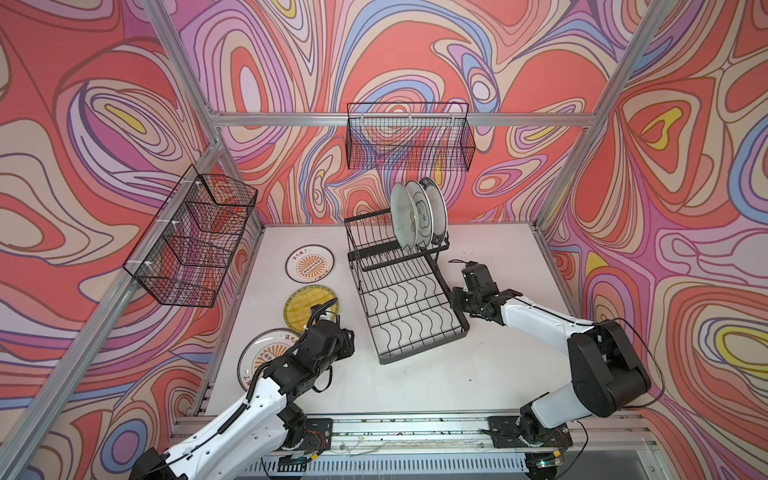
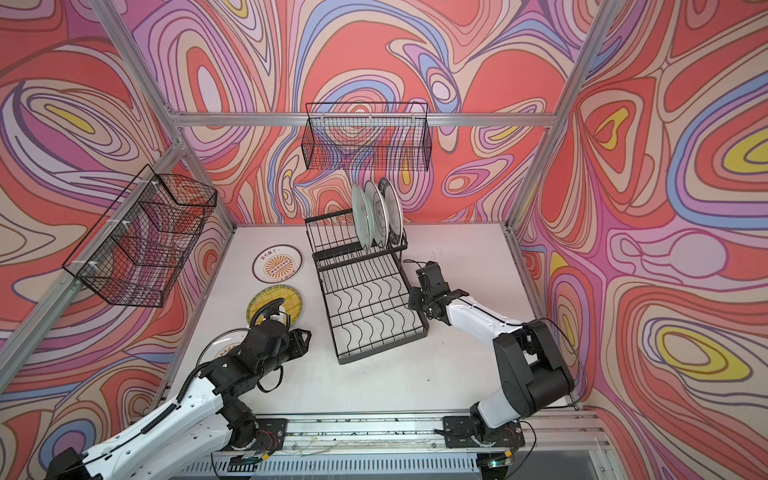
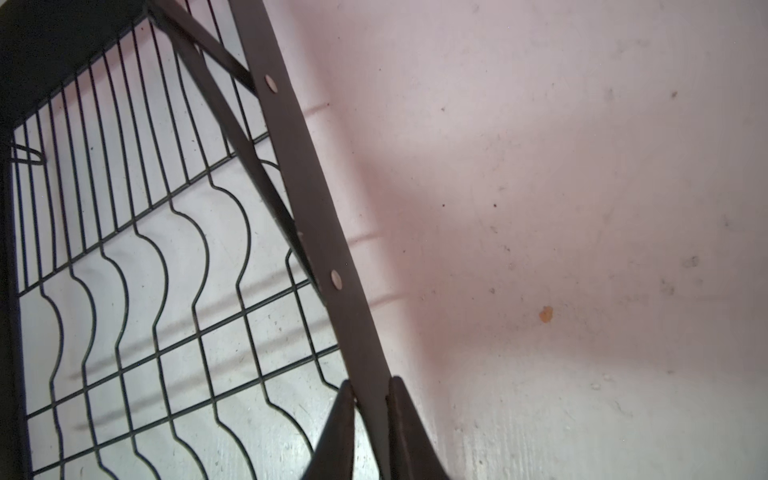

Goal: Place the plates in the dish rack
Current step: 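Swing the right gripper across toward the bamboo plate while the left gripper draws back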

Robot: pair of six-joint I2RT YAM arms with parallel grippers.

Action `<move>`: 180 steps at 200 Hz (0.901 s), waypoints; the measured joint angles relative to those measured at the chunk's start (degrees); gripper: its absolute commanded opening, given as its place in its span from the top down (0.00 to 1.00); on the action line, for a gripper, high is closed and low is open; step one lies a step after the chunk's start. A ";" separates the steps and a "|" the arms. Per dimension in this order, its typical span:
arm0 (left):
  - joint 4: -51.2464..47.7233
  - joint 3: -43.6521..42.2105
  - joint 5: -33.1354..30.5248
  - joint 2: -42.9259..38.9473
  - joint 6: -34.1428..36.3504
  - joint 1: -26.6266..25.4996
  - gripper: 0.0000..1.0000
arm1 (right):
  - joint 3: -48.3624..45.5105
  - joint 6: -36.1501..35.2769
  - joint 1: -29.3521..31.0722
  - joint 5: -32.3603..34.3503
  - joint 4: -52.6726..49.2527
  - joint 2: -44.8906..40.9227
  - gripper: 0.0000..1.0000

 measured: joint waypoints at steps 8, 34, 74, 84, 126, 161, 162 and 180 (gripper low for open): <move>-0.39 0.35 -0.37 0.04 0.17 0.00 0.51 | 0.00 0.11 -0.15 -0.04 -0.13 -0.11 0.79; -1.68 0.92 -1.51 0.11 0.79 0.00 0.50 | 0.00 0.37 -0.55 0.31 -0.81 -1.22 0.73; -2.86 1.55 -3.17 0.76 2.12 0.00 0.48 | -0.09 0.24 -1.27 0.68 -1.53 -5.31 0.64; -3.30 1.99 -3.61 1.01 2.45 0.00 0.48 | -0.28 0.20 -1.27 0.48 -1.49 -6.86 0.62; -4.70 3.28 -5.22 0.87 3.96 0.09 0.46 | -2.89 0.07 -1.27 -0.46 -0.61 -13.53 0.60; -6.05 5.79 -5.25 0.87 5.38 1.27 0.46 | -6.69 1.81 -1.25 -2.78 2.69 -18.23 0.59; -6.08 5.88 -5.27 0.87 5.38 1.29 0.46 | -6.82 1.90 -1.22 -2.82 2.82 -18.36 0.58; -6.29 7.26 -5.42 0.85 5.95 2.05 0.46 | -9.70 3.54 -0.26 -3.13 4.92 -21.44 0.57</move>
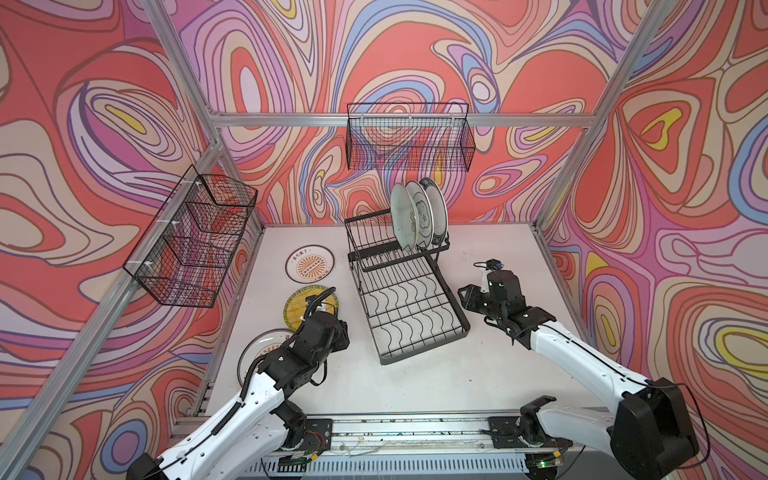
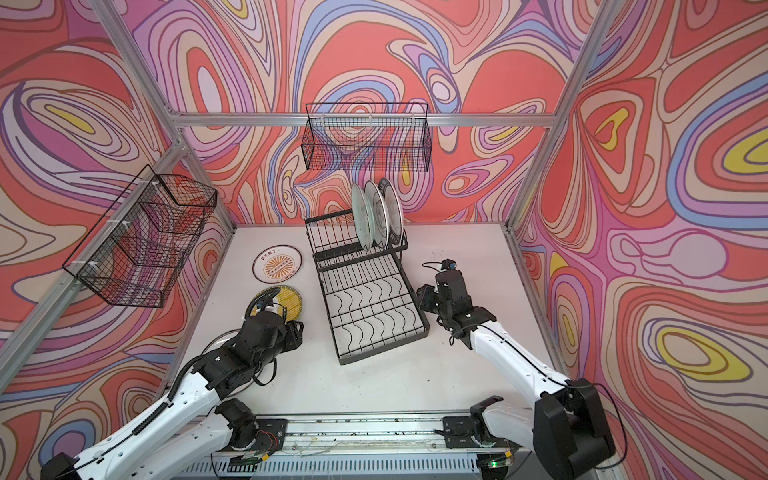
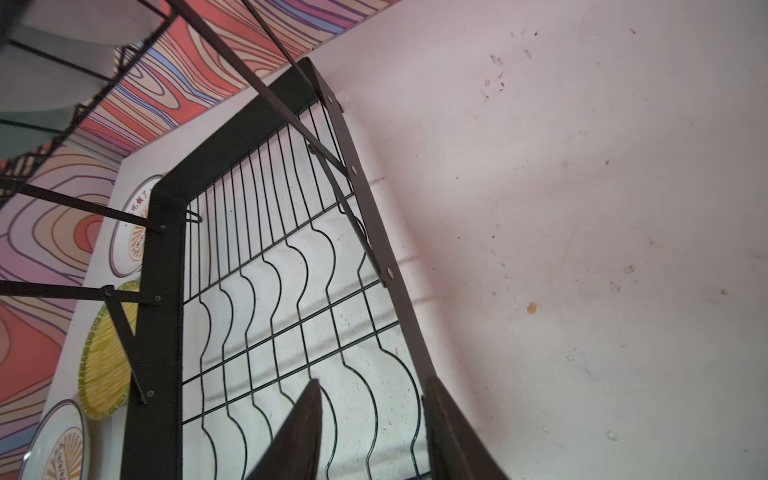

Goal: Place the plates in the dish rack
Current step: 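Swing the right gripper across toward the bamboo plate while the left gripper draws back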

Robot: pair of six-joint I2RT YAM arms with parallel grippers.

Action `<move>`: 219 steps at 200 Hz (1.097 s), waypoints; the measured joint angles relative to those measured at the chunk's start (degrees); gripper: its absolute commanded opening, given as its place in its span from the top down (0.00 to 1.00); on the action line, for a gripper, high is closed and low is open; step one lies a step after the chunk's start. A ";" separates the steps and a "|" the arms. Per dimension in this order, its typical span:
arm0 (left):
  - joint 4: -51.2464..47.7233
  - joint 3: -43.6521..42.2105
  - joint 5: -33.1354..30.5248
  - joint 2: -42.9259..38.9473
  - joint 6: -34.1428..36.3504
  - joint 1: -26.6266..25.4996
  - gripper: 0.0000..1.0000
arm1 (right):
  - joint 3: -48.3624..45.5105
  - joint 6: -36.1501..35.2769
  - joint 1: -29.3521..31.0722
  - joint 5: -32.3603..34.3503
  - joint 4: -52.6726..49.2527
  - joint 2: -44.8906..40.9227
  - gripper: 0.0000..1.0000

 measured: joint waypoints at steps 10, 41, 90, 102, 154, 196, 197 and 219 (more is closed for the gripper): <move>-0.15 0.31 0.00 -0.11 0.28 0.39 0.46 | -1.18 0.81 0.81 0.02 0.76 -1.57 0.57; -1.20 0.37 0.02 -0.48 0.72 2.08 0.46 | -1.81 3.04 4.39 0.57 3.61 -3.65 0.56; -2.95 0.68 1.57 -0.39 0.63 8.96 0.46 | -1.70 8.57 20.61 4.81 12.57 0.15 0.55; -3.08 0.68 2.12 -0.50 0.42 10.78 0.46 | -1.14 10.03 25.29 6.43 14.95 3.56 0.55; -6.25 2.43 1.55 -1.62 -0.24 13.22 0.46 | 6.27 16.96 39.15 12.35 24.20 19.34 0.55; -9.22 3.15 -0.66 -4.39 -0.39 13.33 0.46 | 14.56 22.60 45.07 16.68 28.33 29.62 0.56; -9.27 3.17 -0.72 -4.48 -0.42 13.33 0.46 | 14.86 22.86 45.20 16.85 28.33 29.92 0.56; -10.23 3.26 -2.05 -6.43 -0.63 13.49 0.46 | 19.52 26.27 46.12 19.17 27.71 33.97 0.56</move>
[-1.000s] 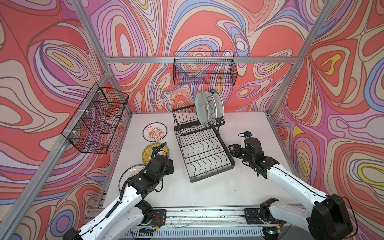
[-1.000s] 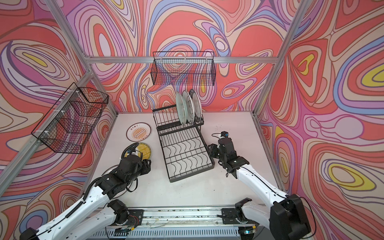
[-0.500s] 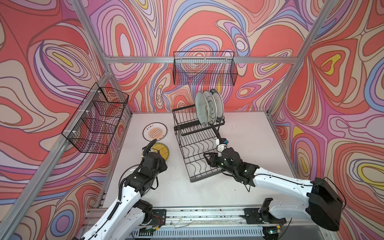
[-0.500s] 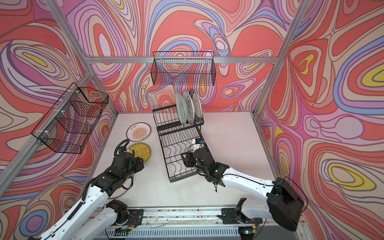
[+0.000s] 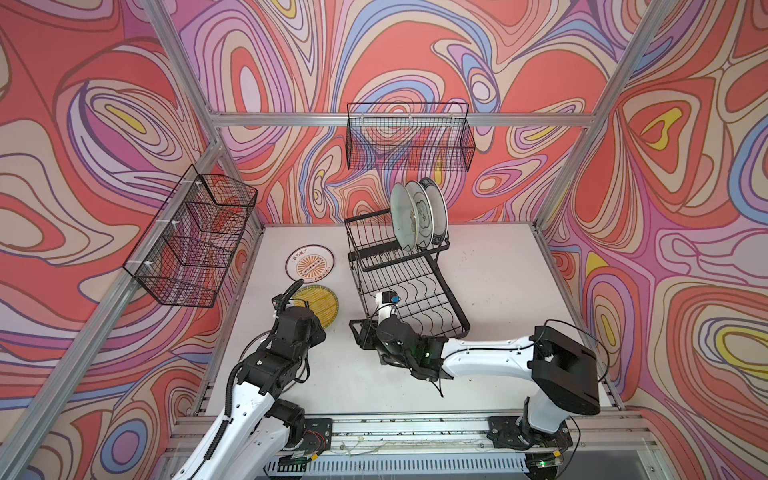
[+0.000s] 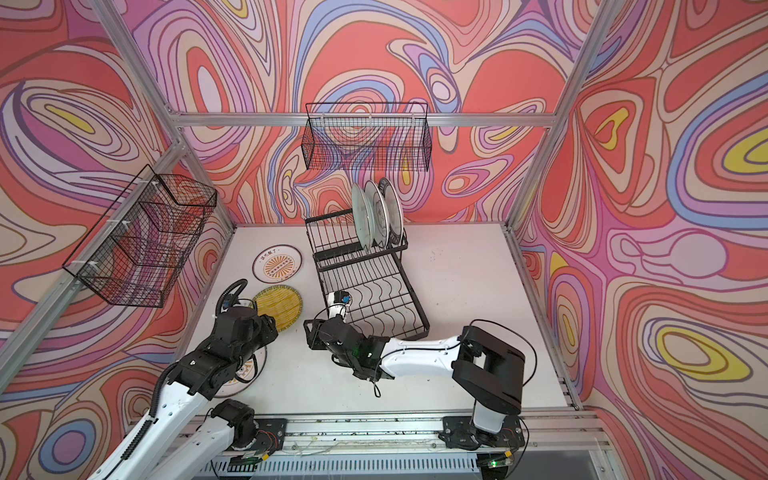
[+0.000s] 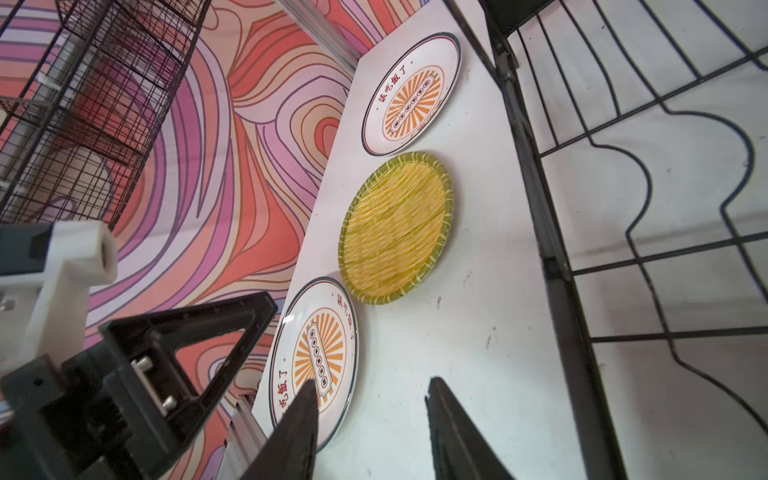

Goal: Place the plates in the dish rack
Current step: 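Swing the right gripper across toward the bamboo plate while the left gripper draws back, then lower the right gripper onto the bamboo plate's rim nearest the rack and close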

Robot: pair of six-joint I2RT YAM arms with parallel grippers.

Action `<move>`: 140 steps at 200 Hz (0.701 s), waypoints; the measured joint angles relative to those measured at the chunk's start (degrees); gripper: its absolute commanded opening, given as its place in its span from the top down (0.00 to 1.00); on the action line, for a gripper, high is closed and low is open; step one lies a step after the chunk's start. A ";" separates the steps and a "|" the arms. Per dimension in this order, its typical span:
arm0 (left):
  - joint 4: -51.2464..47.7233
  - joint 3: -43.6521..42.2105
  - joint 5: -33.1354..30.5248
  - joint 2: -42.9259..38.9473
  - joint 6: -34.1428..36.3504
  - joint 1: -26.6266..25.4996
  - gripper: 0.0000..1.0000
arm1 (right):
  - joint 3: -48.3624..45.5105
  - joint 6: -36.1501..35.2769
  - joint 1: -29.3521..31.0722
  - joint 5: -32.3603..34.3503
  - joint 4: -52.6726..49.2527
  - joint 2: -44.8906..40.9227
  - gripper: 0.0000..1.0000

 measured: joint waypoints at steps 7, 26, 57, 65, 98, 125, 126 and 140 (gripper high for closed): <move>-0.37 0.02 -0.31 -0.44 -0.04 0.09 0.46 | 1.90 0.94 0.02 0.42 -0.76 1.49 0.56; -1.60 0.07 -1.25 -1.49 -0.26 0.13 0.46 | 7.48 2.93 0.00 0.98 -3.19 5.97 0.56; -2.91 0.07 -2.43 -3.21 -0.76 0.15 0.45 | 15.26 4.66 0.02 0.70 -7.37 11.80 0.56; -3.02 0.07 -2.60 -3.69 -0.85 0.15 0.45 | 16.68 5.18 0.02 0.48 -8.20 12.92 0.56; -3.82 0.07 -2.91 -4.50 -0.90 0.15 0.45 | 19.02 7.76 0.00 -0.26 -10.54 14.91 0.52; -4.33 0.07 -2.78 -4.57 -1.09 0.15 0.45 | 23.34 9.53 -0.20 -1.64 -12.96 17.97 0.51; -4.31 0.07 -2.75 -4.57 -1.09 0.15 0.45 | 23.47 9.55 -0.20 -1.66 -13.03 18.05 0.51; -4.33 0.07 -2.60 -4.83 -1.16 0.15 0.45 | 25.75 10.45 -0.26 -2.60 -13.77 19.91 0.51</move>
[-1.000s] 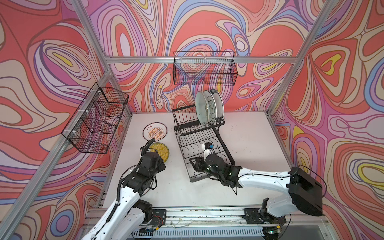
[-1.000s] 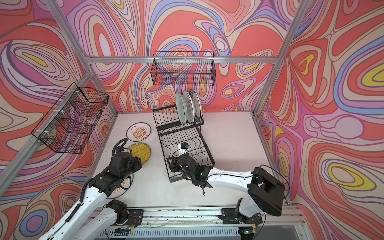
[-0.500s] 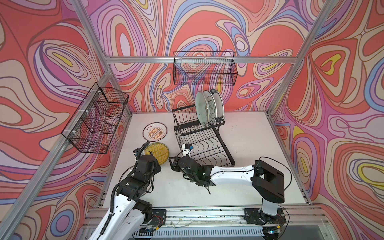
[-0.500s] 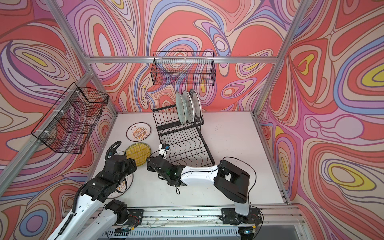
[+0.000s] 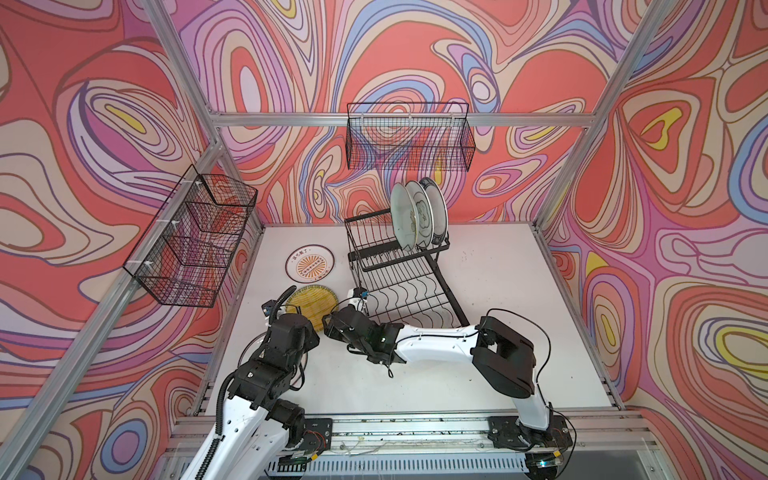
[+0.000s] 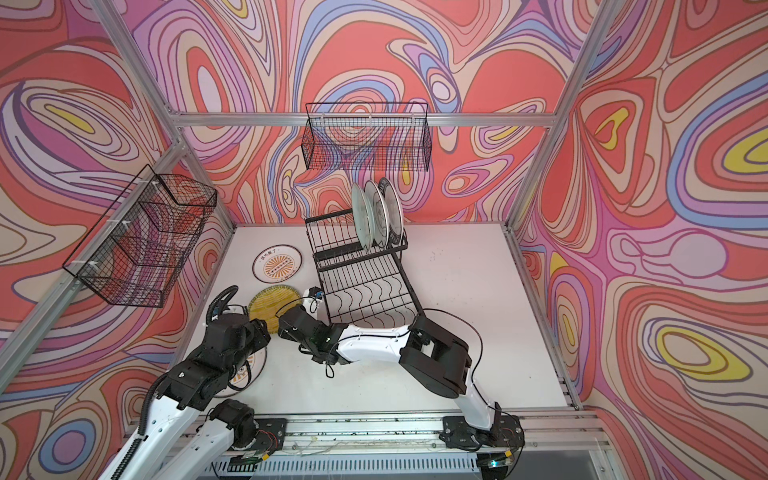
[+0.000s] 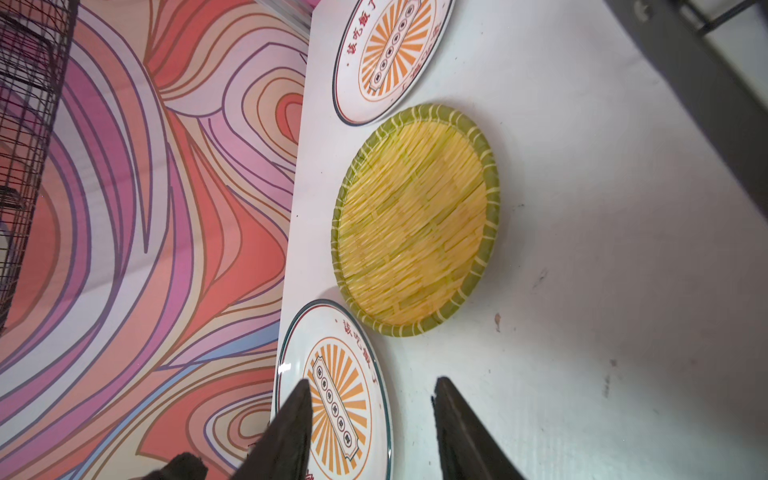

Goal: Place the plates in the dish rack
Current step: 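Lower the right gripper onto the bamboo plate's rim nearest the rack and close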

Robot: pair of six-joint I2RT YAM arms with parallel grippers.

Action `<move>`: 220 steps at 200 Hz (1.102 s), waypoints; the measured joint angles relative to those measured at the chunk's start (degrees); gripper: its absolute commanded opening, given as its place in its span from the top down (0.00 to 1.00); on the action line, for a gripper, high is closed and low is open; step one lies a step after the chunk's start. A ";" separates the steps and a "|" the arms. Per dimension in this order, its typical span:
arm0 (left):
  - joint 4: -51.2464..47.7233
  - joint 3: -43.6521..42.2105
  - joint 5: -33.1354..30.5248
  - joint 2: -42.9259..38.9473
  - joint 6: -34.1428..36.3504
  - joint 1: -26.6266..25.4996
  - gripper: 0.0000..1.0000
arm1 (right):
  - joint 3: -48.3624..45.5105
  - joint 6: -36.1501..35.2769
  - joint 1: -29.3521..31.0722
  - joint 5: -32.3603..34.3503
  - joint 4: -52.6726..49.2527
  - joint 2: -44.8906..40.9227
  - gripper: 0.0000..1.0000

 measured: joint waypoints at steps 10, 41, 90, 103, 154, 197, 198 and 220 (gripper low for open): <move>-0.02 0.00 0.07 -0.24 -0.07 0.00 0.45 | 1.36 0.76 -0.11 -0.61 -0.50 1.38 0.51; -0.15 0.00 0.31 -0.46 -0.13 0.00 0.45 | 3.76 2.69 -0.74 -2.32 -2.23 4.81 0.50; -0.15 0.02 0.85 -0.33 -0.20 0.00 0.45 | 3.89 4.15 -2.01 -2.95 -4.94 6.23 0.49; -0.22 0.13 1.22 -0.26 -0.33 0.00 0.45 | 3.89 4.74 -2.36 -3.10 -4.96 6.23 0.49; -0.31 0.20 1.95 -0.74 -0.57 0.00 0.45 | 3.87 6.05 -3.93 -3.76 -4.98 6.32 0.49; -0.31 0.20 2.64 -0.94 -0.55 0.00 0.45 | 3.87 6.49 -4.81 -3.98 -4.98 7.85 0.49; -0.31 0.20 2.69 -0.94 -0.57 0.00 0.45 | 3.87 6.49 -4.83 -3.98 -4.98 7.96 0.49; -0.31 0.20 3.02 -1.20 -0.57 0.00 0.45 | 3.93 6.25 -4.83 -4.42 -4.92 9.07 0.49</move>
